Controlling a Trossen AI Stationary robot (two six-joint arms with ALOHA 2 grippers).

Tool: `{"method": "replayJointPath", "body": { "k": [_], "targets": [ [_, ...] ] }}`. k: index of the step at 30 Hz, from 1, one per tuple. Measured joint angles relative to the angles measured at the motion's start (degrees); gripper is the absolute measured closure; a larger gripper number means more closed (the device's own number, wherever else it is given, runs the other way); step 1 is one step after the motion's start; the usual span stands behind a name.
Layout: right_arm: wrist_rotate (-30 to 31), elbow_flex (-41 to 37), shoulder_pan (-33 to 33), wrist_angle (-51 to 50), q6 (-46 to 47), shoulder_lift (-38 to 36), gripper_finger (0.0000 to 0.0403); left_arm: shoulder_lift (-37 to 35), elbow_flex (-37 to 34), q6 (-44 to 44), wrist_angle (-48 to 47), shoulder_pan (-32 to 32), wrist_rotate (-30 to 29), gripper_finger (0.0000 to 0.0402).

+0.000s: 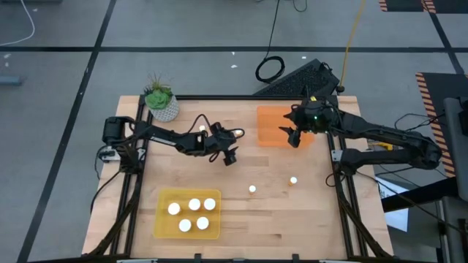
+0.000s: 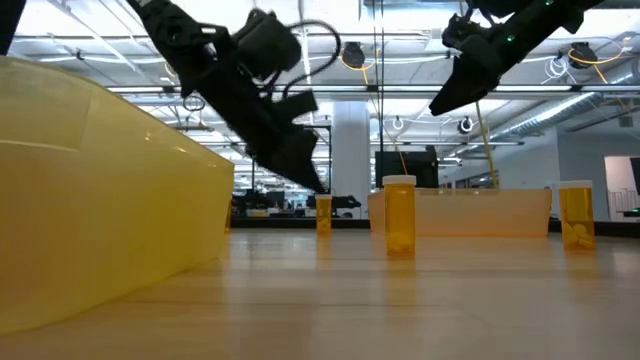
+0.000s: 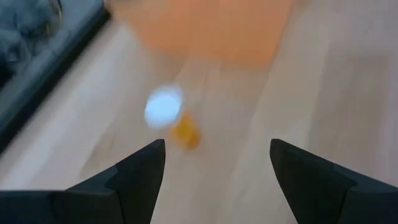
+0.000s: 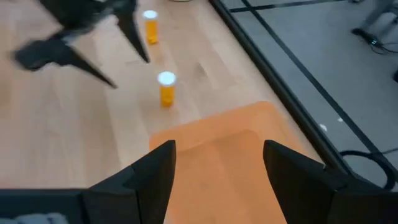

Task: Pick and place medicine bottles into bin by pill shape (circle, oval)
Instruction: Put the small pill bottle into the orange bin

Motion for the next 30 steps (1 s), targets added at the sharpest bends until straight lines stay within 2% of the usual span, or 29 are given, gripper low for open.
{"method": "replayJointPath", "body": {
  "k": [6, 9, 11, 19, 30],
  "targets": [
    [0.0, 0.0, 1.5, 0.5, -1.4, -0.1, 0.0167, 2.8, -0.3, -0.9, 1.7, 2.3, 1.1, 0.0108],
    [-0.1, 0.0, 1.6, 0.5, -1.6, -0.1, 0.0167, 4.9, -0.2, -1.5, 4.3, 3.1, 3.4, 0.0108],
    [0.0, 0.0, 1.8, 0.6, -1.6, -0.1, 0.0167, 6.9, 0.0, -1.7, 8.0, 3.3, 3.4, 0.0108],
    [0.0, 0.0, 1.9, 1.2, -1.6, -0.5, 0.0167, 11.8, -0.1, -3.9, 11.8, 5.5, 3.3, 0.0108],
    [0.0, 0.0, 1.9, 1.4, -1.6, -0.5, 0.0167, 13.7, -0.1, -2.0, 16.0, 6.7, 3.7, 0.0109]
  ]
}}
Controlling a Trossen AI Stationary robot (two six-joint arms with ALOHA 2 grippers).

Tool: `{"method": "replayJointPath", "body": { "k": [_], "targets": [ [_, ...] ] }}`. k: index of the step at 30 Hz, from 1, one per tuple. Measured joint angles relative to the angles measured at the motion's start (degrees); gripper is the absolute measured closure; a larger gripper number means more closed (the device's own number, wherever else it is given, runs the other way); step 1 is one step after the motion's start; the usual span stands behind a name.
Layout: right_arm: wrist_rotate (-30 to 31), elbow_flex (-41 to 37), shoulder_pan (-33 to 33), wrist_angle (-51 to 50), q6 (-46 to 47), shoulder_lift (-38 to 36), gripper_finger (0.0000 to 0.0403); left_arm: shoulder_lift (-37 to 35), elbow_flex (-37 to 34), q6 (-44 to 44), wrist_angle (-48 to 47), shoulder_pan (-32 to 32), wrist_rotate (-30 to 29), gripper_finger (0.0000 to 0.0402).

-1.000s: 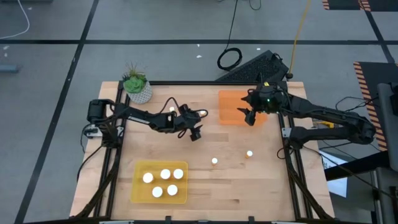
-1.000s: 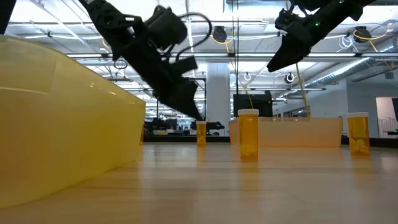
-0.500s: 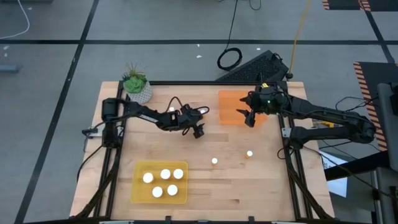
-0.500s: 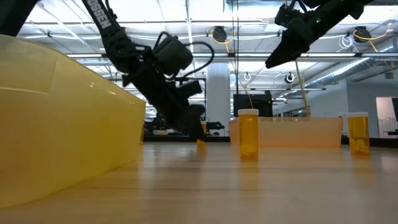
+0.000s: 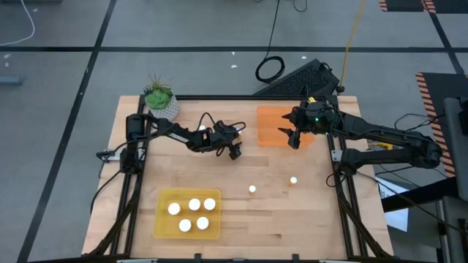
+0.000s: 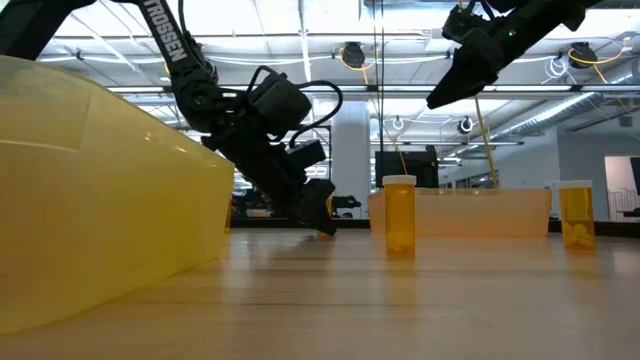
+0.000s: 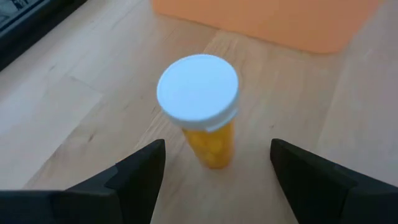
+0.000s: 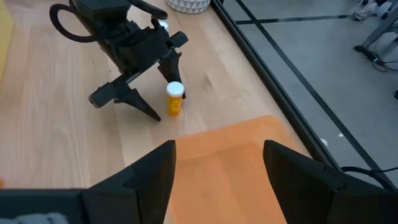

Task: Pick and place medicine bottles into bin by pill shape (circle, oval)
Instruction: Put the small pill bottle into the orange bin

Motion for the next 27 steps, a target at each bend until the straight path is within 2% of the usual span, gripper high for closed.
{"method": "replayJointPath", "body": {
  "k": [3, 9, 18, 22, 27],
  "targets": [
    [0.0, 0.0, 0.0, 0.2, 0.0, 0.0, 0.0167, 0.2, 0.0, 1.4, 0.8, 0.2, 0.0, 0.0127],
    [0.0, 0.0, 0.0, 0.4, 0.0, 0.0, 0.0167, 2.1, 0.0, 1.9, 4.1, 0.7, 0.0, 0.0201],
    [0.0, 0.0, 0.0, 0.5, 0.4, 0.0, 0.0167, 2.3, 0.0, 2.1, 3.5, 0.8, -0.5, 0.0295],
    [-0.1, -0.1, 0.1, 2.0, 2.4, 0.6, 0.0167, 2.2, 0.0, 2.0, 3.3, 0.9, -1.0, 0.0309],
    [-0.1, -3.1, 2.3, 9.6, 3.5, 4.1, 0.0167, 0.2, -0.2, 2.3, 1.4, 0.1, -1.1, 0.0292]
  ]
}}
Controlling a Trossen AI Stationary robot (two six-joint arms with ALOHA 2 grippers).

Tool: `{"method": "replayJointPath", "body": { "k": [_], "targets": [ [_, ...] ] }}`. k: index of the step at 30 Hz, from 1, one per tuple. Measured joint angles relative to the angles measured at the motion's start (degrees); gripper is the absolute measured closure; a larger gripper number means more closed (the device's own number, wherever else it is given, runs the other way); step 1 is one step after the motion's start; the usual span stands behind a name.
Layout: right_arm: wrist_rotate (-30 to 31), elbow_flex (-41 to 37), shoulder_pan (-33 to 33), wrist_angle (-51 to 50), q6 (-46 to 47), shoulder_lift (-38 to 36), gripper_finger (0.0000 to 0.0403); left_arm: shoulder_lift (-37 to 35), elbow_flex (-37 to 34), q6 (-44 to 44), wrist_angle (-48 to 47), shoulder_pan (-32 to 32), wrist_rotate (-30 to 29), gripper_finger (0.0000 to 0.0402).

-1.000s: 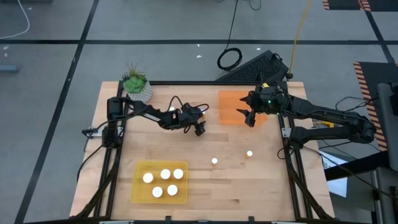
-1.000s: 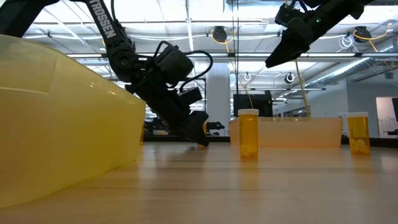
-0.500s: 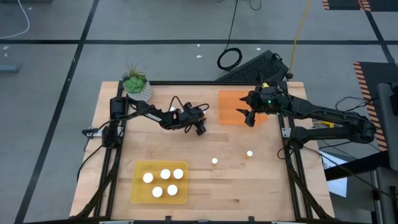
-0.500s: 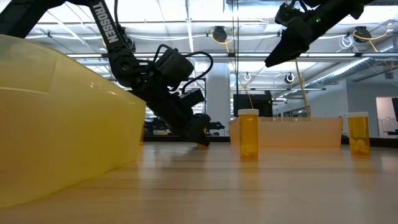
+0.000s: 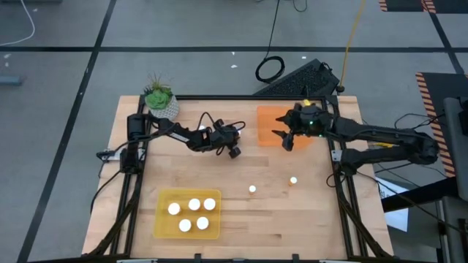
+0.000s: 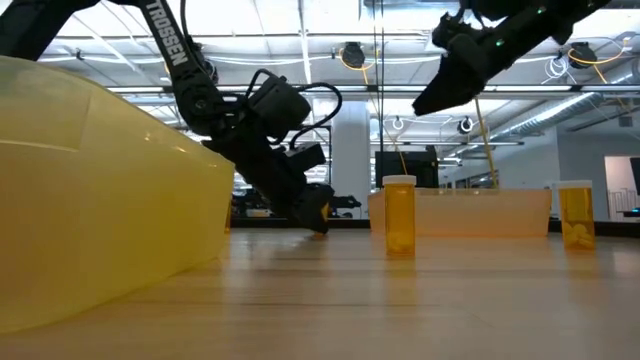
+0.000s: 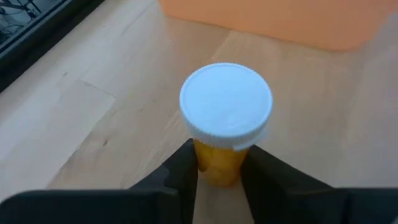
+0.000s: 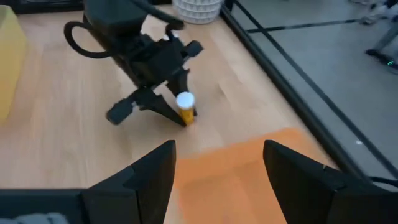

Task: Pick and place medicine bottles into bin by pill shape (circle, oval)
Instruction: Put the small pill bottle into the orange bin

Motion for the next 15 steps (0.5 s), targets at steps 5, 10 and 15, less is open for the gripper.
{"method": "replayJointPath", "body": {
  "k": [5, 10, 15],
  "targets": [
    [-1.7, -0.8, 2.1, 9.8, 5.2, 8.5, 0.0167, -4.0, 0.0, 0.1, -3.4, -1.4, 0.2, 0.0294],
    [-6.0, 1.9, 3.2, 13.1, 4.9, 19.2, 0.0167, -7.0, 0.0, 1.0, -7.4, -3.4, 0.5, 0.0301],
    [-5.8, 7.2, 4.7, 13.1, 3.4, 27.6, 0.0154, -8.4, 0.0, 1.7, -10.4, -6.0, 0.7, 0.0296]
  ]
}}
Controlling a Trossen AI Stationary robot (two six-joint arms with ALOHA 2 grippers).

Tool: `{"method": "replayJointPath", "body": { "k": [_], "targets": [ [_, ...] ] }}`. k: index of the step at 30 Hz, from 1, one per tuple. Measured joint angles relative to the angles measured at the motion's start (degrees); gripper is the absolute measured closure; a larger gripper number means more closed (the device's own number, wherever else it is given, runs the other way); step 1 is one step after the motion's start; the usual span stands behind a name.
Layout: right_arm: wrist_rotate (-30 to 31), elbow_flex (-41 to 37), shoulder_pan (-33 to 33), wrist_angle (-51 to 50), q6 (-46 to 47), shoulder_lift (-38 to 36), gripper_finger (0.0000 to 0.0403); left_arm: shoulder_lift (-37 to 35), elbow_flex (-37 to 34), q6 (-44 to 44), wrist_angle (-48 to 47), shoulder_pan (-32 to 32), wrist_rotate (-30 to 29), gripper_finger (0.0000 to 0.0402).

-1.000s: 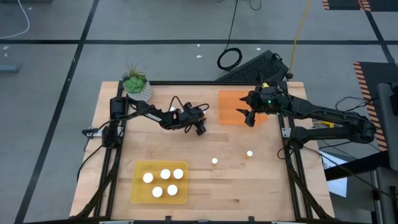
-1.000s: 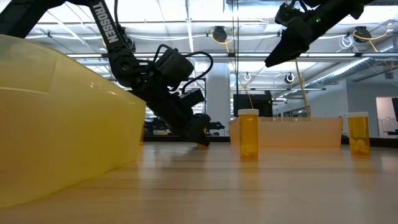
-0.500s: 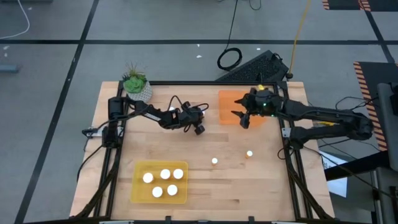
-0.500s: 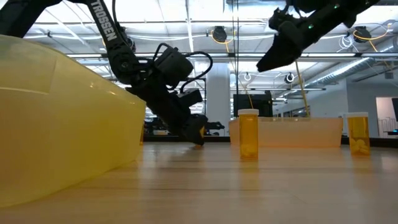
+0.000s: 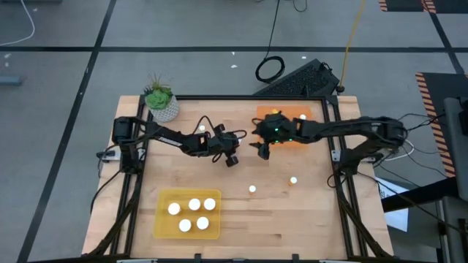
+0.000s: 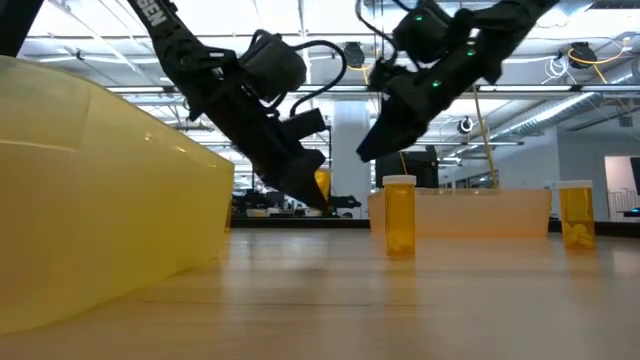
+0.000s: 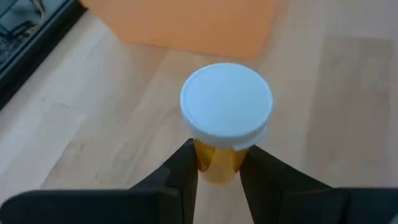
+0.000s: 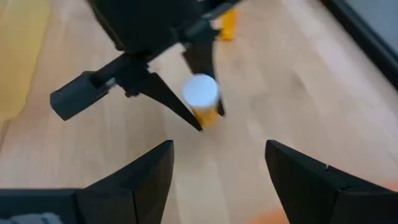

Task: Pick and place medicine bottles into bin by pill shape (circle, oval)
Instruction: Put the small pill bottle into the orange bin

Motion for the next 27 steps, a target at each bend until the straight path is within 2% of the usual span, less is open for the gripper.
{"method": "replayJointPath", "body": {
  "k": [7, 12, 18, 27],
  "targets": [
    [0.0, 6.0, 2.6, 0.4, -4.2, 7.6, 0.0119, -0.2, 0.0, 1.1, -0.2, -2.1, 0.2, 0.0296],
    [-0.2, 8.8, 3.5, 0.4, -5.3, 11.4, 0.0119, -0.2, 0.0, 1.1, 0.2, -2.3, 0.1, 0.0296],
    [-0.1, 9.5, 3.8, 1.6, -5.8, 12.8, 0.0146, -0.2, 0.0, 0.8, 0.2, -2.3, 0.1, 0.0295],
    [-0.2, 9.5, 3.8, 2.6, -5.8, 12.9, 0.0214, -0.2, 0.0, 1.0, 1.2, -2.3, 0.1, 0.0295]
  ]
}}
